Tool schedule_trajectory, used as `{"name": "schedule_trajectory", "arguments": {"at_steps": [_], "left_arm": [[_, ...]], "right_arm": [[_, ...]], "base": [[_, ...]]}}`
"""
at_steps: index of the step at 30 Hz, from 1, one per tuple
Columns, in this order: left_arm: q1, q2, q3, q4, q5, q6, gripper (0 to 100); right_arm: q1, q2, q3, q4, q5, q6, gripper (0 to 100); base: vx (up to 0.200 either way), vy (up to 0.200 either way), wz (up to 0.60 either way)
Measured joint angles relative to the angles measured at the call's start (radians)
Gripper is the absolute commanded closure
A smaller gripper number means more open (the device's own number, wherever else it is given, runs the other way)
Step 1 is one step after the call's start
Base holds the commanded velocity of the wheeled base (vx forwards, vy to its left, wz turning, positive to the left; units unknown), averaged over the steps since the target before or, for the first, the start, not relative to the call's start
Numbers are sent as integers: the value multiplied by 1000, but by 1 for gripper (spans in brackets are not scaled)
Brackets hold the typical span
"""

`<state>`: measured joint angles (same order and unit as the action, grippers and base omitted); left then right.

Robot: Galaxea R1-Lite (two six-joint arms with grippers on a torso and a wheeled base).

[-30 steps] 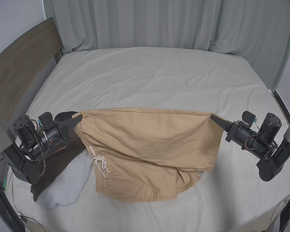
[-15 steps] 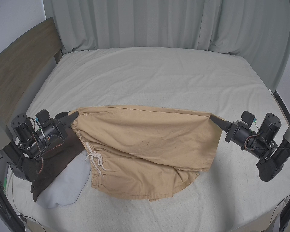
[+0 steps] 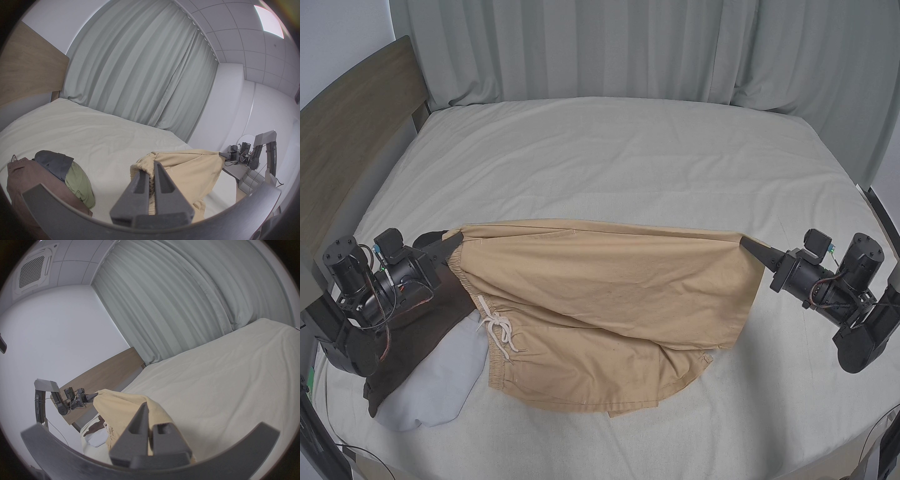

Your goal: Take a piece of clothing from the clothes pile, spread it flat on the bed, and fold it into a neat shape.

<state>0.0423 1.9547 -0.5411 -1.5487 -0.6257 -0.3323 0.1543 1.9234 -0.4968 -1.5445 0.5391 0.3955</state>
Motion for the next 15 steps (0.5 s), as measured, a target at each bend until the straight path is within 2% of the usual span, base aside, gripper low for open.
{"name": "schedule_trajectory", "arguments": {"at_steps": [15], "left_arm": [[0,10,-3,0,0,3,100]], "right_arm": [[-28,0,2,-1,2,0,100]], "base": [[0,0,0]]}}
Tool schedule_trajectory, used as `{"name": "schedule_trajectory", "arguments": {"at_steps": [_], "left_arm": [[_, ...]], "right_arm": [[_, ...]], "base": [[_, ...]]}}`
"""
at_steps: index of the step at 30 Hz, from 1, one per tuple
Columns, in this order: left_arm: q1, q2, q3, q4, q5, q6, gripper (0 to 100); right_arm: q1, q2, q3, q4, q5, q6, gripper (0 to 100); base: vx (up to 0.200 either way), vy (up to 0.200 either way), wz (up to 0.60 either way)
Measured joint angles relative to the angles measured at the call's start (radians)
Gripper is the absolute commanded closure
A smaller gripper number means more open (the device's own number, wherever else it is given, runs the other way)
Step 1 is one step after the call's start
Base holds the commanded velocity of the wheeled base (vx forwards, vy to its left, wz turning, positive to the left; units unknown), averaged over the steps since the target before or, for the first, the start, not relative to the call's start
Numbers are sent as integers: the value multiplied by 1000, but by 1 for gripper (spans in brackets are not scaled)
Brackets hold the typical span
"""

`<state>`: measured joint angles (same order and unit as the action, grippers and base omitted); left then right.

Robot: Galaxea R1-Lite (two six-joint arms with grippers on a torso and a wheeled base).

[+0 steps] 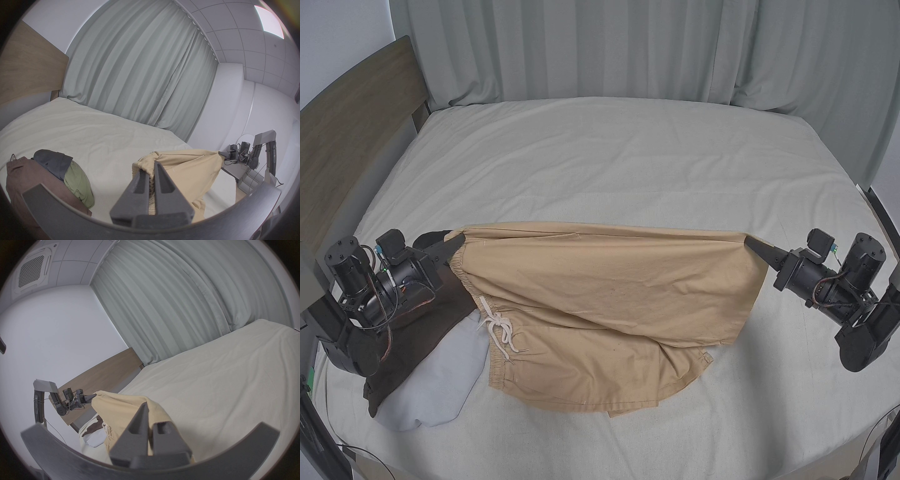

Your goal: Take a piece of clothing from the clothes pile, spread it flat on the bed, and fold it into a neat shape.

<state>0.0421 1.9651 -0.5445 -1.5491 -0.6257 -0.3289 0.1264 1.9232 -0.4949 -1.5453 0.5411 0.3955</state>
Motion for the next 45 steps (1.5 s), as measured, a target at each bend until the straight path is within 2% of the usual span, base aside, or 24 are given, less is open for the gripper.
{"name": "schedule_trajectory", "arguments": {"at_steps": [18,28,38,45], "left_arm": [[0,0,-2,0,0,-1,100],[-21,2,4,0,8,-2,100],[-62,45,-23,0,38,-6,100],[-82,93,-88,0,91,-11,100]], "right_arm": [[-22,0,1,0,1,-3,100],[-8,3,-8,1,-7,-4,100],[4,57,-70,1,-9,-4,100],[2,122,-164,1,-9,-4,100]], "base": [[0,0,0],[0,0,0],[0,0,0],[0,0,0]]}}
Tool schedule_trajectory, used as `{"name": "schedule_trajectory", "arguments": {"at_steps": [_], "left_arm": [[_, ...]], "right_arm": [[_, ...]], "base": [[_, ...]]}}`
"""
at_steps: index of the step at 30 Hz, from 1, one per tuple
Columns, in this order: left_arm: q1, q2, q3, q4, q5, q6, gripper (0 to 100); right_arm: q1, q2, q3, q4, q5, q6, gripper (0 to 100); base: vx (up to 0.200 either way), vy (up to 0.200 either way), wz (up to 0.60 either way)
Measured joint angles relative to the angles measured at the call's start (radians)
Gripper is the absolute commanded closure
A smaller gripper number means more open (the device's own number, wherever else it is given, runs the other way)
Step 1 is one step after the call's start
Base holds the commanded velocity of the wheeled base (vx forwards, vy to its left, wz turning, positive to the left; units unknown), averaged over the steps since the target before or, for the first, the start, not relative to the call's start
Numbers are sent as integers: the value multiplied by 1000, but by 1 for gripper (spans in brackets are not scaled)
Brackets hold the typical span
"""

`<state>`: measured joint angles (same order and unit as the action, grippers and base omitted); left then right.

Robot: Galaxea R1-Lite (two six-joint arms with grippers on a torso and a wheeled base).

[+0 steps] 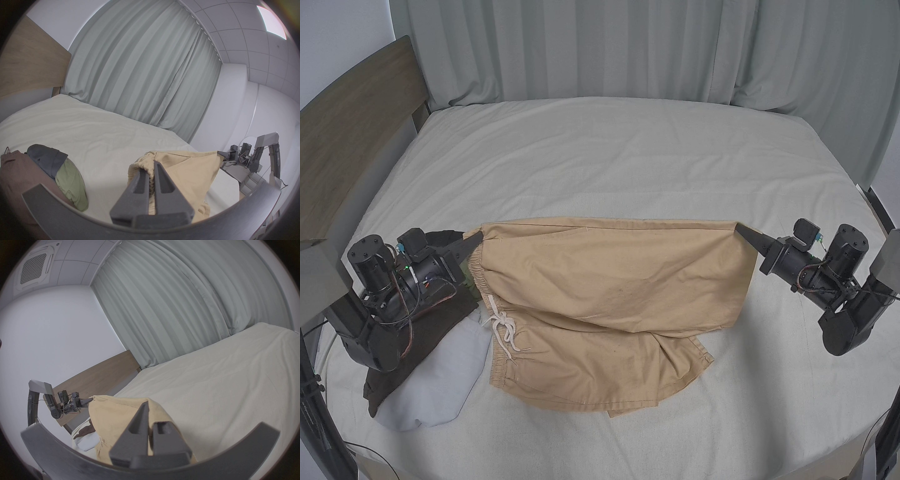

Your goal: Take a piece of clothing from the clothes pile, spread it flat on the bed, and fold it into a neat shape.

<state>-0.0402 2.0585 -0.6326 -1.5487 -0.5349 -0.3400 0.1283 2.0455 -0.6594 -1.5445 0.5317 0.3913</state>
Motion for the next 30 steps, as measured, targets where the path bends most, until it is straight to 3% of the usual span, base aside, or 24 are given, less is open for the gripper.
{"name": "schedule_trajectory", "arguments": {"at_steps": [30], "left_arm": [[-71,256,-373,0,202,-141,100]], "right_arm": [[-10,274,-422,3,-6,27,100]], "base": [[0,0,0]]}}
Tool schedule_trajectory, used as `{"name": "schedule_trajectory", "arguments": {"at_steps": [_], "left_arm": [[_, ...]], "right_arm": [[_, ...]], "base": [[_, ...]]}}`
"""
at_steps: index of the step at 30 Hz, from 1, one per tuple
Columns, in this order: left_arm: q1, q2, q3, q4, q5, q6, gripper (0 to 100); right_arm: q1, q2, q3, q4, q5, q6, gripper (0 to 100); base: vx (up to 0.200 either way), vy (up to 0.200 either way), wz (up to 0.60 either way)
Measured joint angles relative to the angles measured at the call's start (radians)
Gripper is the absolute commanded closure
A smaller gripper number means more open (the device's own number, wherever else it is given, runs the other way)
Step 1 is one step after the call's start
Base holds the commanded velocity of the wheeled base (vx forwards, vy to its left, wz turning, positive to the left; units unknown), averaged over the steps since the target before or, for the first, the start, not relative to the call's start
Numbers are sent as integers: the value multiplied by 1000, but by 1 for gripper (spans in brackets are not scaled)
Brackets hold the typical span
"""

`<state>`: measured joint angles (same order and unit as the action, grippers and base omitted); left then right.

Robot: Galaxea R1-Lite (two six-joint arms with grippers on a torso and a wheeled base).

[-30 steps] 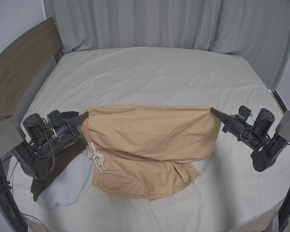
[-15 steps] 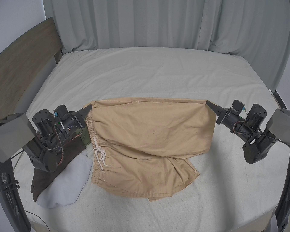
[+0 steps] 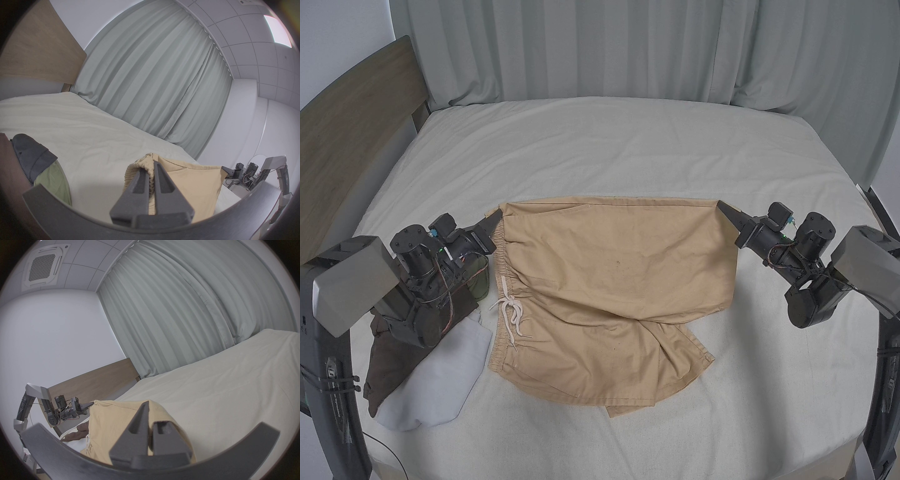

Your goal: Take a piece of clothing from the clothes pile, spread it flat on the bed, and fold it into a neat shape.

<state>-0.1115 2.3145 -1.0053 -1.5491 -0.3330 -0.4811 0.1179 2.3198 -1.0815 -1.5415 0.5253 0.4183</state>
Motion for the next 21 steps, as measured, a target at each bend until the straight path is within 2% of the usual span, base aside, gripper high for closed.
{"name": "schedule_trajectory", "arguments": {"at_steps": [10,21], "left_arm": [[-1,80,-99,0,57,-20,100],[-2,156,-211,2,96,-112,100]], "right_arm": [[-21,121,-185,10,-1,34,100],[-26,214,-332,70,-1,69,100]], "base": [[0,0,0],[0,0,0]]}}
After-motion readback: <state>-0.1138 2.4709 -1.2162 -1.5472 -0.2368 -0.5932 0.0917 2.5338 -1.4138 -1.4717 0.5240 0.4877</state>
